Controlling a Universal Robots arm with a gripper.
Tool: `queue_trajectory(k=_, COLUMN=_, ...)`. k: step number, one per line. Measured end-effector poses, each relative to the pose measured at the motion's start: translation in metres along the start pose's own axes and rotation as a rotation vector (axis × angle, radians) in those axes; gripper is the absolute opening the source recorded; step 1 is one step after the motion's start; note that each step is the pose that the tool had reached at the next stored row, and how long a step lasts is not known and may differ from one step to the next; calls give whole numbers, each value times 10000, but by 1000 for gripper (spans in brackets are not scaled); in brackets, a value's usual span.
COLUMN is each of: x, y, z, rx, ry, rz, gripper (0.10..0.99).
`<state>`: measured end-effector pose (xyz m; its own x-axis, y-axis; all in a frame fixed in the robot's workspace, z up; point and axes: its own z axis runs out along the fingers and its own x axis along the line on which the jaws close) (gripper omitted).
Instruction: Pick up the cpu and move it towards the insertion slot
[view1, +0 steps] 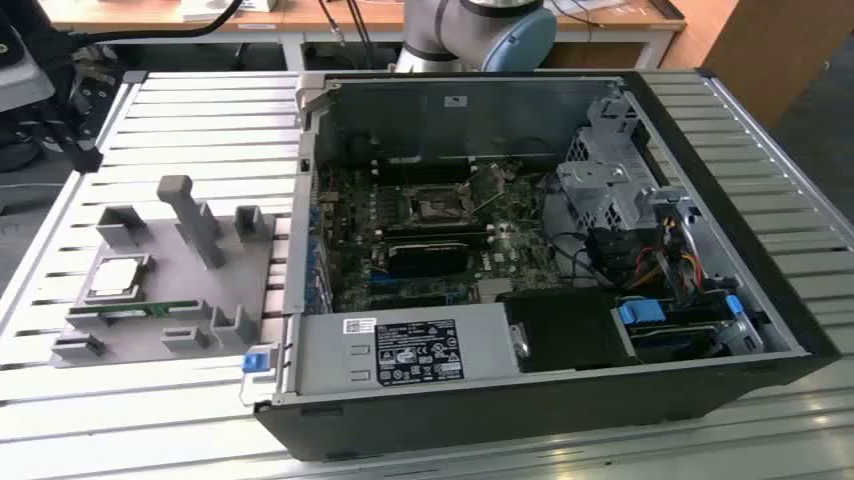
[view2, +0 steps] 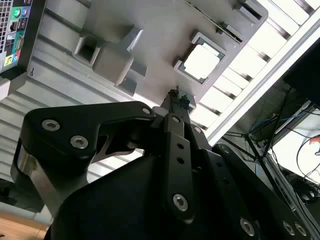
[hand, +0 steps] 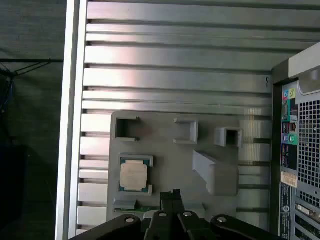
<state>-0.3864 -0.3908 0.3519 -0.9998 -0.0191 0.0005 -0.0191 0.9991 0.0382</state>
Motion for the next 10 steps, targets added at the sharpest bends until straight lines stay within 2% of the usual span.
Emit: queue_trajectory(k=10, x=9, y=-3, z=8, rx=0, ry=0, rz=0, gripper=106)
